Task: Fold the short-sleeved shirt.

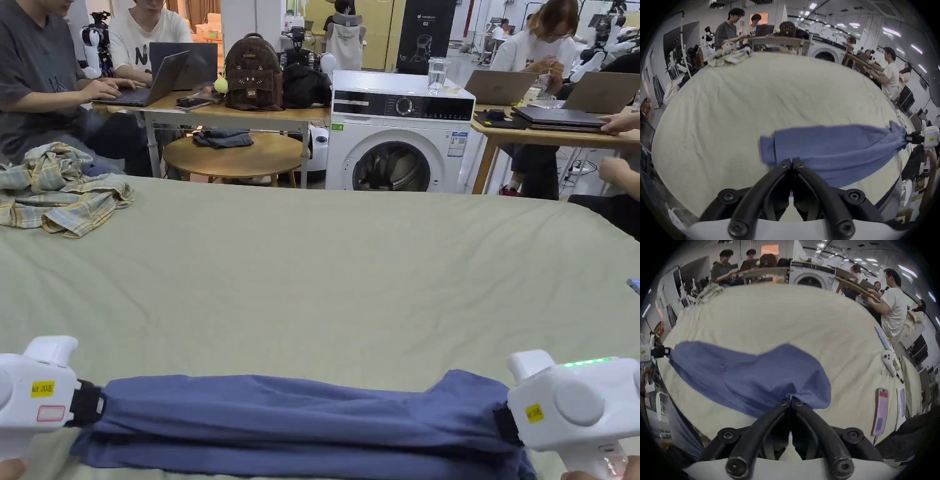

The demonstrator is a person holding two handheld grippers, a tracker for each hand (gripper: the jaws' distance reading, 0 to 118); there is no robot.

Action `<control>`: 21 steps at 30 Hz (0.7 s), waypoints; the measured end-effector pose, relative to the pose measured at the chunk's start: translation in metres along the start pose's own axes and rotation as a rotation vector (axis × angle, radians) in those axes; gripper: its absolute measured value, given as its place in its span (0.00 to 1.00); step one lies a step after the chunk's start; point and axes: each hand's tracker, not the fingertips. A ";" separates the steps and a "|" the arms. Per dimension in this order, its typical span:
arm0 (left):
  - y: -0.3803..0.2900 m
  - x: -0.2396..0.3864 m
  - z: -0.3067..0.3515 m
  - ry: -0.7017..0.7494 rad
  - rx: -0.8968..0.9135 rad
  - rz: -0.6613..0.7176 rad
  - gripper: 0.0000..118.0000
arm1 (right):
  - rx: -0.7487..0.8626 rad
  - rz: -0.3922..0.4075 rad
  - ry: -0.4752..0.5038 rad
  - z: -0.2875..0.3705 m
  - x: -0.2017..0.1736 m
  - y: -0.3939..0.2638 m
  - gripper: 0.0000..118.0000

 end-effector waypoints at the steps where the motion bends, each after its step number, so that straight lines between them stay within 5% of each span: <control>1: -0.004 0.001 -0.006 0.016 -0.027 -0.011 0.00 | -0.001 0.004 -0.005 -0.005 -0.002 -0.003 0.00; 11: -0.020 0.007 -0.041 0.071 -0.079 -0.013 0.00 | -0.023 -0.025 -0.038 -0.046 -0.009 -0.022 0.00; 13: -0.015 0.009 -0.035 0.079 -0.083 -0.009 0.01 | -0.022 -0.047 -0.043 -0.039 -0.007 -0.019 0.11; 15: -0.012 0.011 -0.025 0.072 -0.071 0.007 0.18 | 0.017 -0.076 -0.034 -0.024 -0.006 -0.014 0.38; 16: -0.010 0.013 -0.018 0.057 -0.036 0.014 0.21 | 0.056 -0.085 -0.053 -0.014 -0.007 -0.012 0.44; 21: 0.001 0.034 0.009 0.033 0.144 -0.004 0.25 | 0.229 -0.105 -0.110 0.028 -0.018 0.002 0.44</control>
